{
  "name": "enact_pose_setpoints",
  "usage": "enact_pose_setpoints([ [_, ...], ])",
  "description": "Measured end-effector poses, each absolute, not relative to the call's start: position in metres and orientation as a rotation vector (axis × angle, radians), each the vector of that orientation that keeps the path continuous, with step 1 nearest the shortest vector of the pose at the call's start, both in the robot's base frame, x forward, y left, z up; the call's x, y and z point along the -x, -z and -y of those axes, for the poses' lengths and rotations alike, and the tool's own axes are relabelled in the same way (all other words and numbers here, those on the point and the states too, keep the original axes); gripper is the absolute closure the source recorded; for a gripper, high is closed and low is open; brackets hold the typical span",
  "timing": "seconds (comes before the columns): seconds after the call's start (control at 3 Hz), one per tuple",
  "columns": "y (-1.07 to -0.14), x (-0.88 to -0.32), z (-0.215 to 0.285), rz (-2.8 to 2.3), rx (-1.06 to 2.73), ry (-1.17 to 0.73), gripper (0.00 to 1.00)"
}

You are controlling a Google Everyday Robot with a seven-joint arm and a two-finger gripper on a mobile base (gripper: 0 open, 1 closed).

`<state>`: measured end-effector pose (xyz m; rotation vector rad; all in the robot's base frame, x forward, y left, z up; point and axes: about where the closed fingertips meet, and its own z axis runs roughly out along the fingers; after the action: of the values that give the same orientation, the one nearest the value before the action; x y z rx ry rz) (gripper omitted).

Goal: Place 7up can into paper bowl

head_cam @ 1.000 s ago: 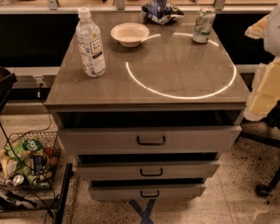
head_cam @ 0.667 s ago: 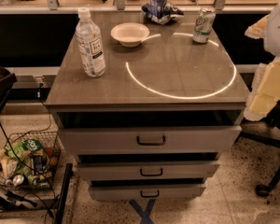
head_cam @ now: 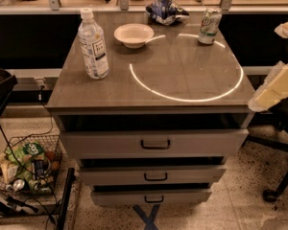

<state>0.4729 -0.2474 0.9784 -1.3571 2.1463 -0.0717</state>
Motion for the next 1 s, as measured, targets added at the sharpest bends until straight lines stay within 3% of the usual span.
enact_pose_setpoints([
  [0.33,-0.967,-0.510,0.280,-2.048,1.073,-0.011,0.00],
  [1.0,-0.999,-0.590,0.312,-1.769,0.771,-0.003,0.00],
])
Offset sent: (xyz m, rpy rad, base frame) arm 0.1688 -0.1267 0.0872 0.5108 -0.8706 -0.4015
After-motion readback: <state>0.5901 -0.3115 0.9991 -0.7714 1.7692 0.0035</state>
